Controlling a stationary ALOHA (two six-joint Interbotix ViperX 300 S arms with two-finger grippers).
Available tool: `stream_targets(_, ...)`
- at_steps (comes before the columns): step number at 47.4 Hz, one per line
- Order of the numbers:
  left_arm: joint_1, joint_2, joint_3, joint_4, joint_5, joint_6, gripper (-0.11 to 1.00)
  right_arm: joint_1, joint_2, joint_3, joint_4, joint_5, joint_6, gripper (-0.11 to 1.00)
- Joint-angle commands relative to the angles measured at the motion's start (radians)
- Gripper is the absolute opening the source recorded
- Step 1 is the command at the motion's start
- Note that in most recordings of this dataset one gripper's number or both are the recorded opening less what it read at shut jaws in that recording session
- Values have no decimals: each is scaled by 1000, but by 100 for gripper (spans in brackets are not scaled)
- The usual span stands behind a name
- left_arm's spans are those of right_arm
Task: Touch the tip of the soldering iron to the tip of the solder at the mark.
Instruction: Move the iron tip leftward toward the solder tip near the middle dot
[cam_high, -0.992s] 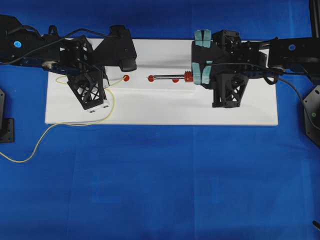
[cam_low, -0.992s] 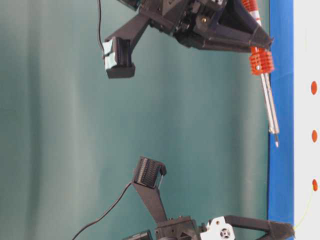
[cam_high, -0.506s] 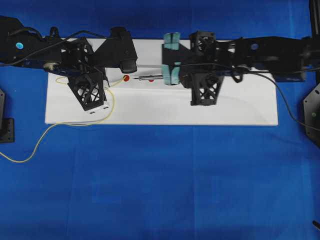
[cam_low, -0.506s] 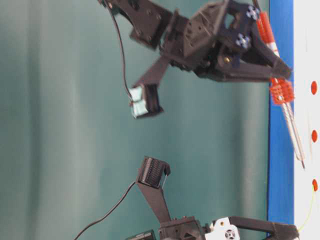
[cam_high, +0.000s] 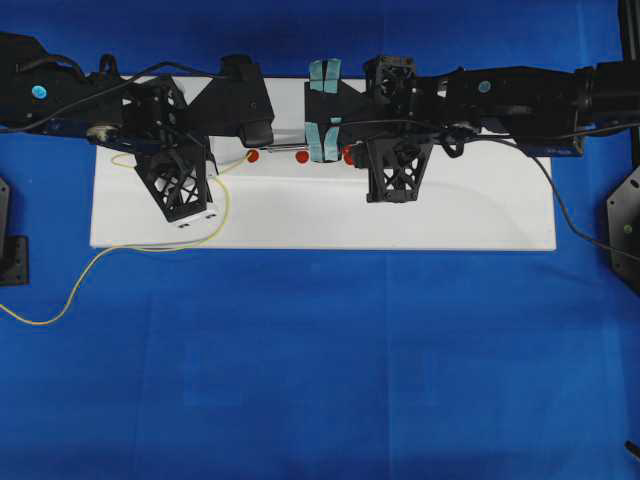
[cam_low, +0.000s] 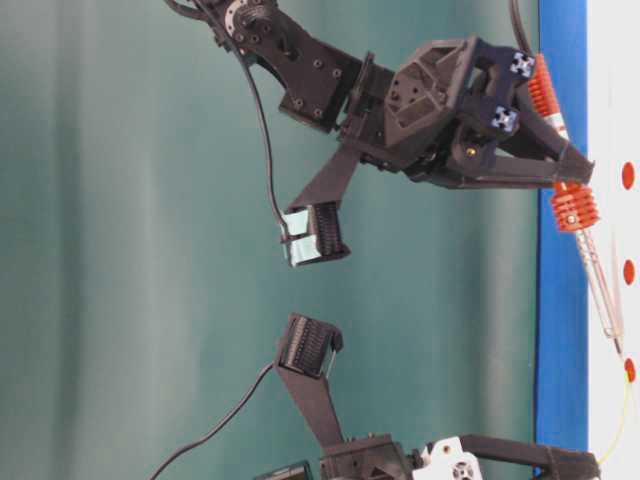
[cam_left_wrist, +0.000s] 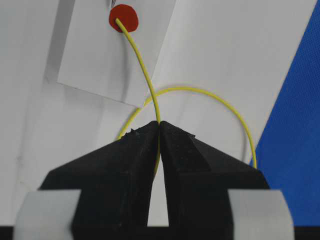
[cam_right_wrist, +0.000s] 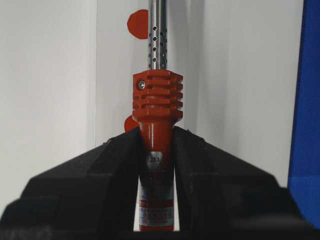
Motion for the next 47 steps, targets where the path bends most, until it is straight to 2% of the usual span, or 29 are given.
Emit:
stream_targets(1, -2, -9, -8, 2, -3, 3, 3, 0, -9, -29, 0, -3, -3, 6)
stream_targets(47, -2, -8, -9, 2, -3, 5, 3, 11, 9, -34, -2, -3, -5, 6)
